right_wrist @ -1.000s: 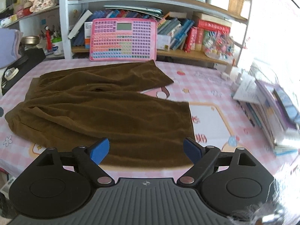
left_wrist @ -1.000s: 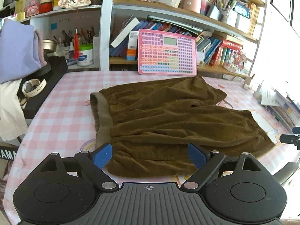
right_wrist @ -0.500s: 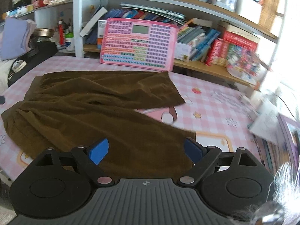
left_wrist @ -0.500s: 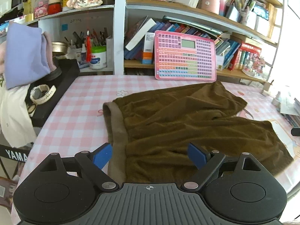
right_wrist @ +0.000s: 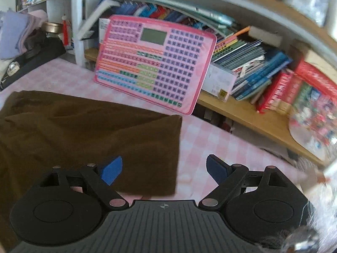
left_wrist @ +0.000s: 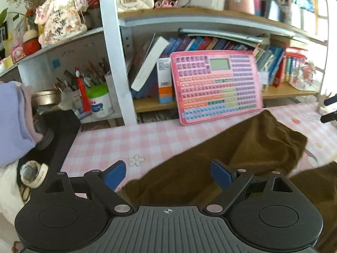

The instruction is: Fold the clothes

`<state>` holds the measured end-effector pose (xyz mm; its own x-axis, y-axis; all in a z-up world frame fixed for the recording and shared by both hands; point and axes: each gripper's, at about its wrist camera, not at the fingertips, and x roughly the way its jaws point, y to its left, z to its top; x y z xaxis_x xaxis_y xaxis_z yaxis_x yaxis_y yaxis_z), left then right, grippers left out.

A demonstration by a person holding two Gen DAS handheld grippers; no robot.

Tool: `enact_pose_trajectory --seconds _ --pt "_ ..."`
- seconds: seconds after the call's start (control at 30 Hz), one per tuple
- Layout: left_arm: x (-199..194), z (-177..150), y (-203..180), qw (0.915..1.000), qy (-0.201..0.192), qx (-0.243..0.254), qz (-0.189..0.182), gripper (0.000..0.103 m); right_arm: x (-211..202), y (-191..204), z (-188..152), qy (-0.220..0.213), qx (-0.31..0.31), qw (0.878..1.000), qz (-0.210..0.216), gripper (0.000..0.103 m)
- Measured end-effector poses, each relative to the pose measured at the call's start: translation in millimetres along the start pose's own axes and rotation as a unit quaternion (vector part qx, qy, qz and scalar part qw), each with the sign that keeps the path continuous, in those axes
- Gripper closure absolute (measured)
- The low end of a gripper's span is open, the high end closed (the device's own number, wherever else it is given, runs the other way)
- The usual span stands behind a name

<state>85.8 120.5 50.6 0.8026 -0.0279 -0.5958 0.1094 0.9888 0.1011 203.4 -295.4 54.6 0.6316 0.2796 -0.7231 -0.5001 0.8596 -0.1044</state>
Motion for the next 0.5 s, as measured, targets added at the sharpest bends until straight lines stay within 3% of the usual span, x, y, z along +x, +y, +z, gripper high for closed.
enact_pose_trajectory --seconds 0.07,0.2,0.3,0.5 --pt "18.0 3.4 0.4 0.9997 0.018 0.013 0.014 0.013 26.4 -18.5 10.8 0.009 -0.004 1.0 0.012 0.021" --pt "45.8 8.0 1.5 0.9979 0.055 0.031 0.015 0.013 74.0 -35.9 29.4 0.023 -0.027 0.999 0.025 0.044" --pt "61.5 10.9 2.4 0.9963 0.073 0.043 0.013 0.014 108.0 -42.3 43.2 0.032 -0.041 0.998 0.038 0.052" --pt "87.1 13.6 8.7 0.9914 0.104 0.077 0.017 0.02 157.8 -39.1 62.3 0.043 -0.063 0.995 0.059 0.053"
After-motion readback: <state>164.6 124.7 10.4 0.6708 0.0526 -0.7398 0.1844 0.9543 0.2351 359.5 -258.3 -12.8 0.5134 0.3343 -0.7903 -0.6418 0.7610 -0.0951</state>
